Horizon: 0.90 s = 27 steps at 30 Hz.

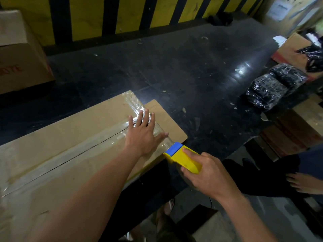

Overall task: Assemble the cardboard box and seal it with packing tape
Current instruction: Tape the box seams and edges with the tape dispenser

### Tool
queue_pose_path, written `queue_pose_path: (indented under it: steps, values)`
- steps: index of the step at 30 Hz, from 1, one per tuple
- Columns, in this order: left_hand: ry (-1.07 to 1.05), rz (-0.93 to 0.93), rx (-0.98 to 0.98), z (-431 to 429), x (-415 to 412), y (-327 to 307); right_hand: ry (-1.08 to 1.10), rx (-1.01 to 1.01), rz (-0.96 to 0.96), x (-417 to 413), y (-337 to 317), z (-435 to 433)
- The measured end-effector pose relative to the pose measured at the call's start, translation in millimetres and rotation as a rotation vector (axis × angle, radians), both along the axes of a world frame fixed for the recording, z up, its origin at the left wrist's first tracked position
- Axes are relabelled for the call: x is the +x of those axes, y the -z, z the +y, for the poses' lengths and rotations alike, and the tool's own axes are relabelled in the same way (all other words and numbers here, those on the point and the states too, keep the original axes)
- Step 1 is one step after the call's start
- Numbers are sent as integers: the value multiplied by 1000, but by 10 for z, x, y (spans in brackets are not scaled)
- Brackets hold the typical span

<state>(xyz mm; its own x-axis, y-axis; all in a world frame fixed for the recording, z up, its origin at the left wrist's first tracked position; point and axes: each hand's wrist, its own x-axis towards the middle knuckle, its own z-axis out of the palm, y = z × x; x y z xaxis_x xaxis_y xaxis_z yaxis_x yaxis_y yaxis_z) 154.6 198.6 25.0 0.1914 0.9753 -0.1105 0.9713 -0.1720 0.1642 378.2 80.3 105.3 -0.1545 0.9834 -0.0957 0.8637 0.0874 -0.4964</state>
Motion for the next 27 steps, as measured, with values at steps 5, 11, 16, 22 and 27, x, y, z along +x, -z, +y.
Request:
queue_pose_path:
  steps: [5,11,16,22,27]
  values:
    - [1,20,-30,15,11,-21,21,-15,-51,-90,45,-47]
    - [-21,-37,-36,-129,117,-76,47,-7,-7,-121,83,-74]
    - [-6,4,-19,-156,89,-9,50,-7,-7,-33,17,-122]
    - [-5,-1,-22,-151,93,-1,57,-58,-32,-41,-24,-155]
    - [-17,-3,-11,-162,98,1,54,-109,-76,-178,0,37]
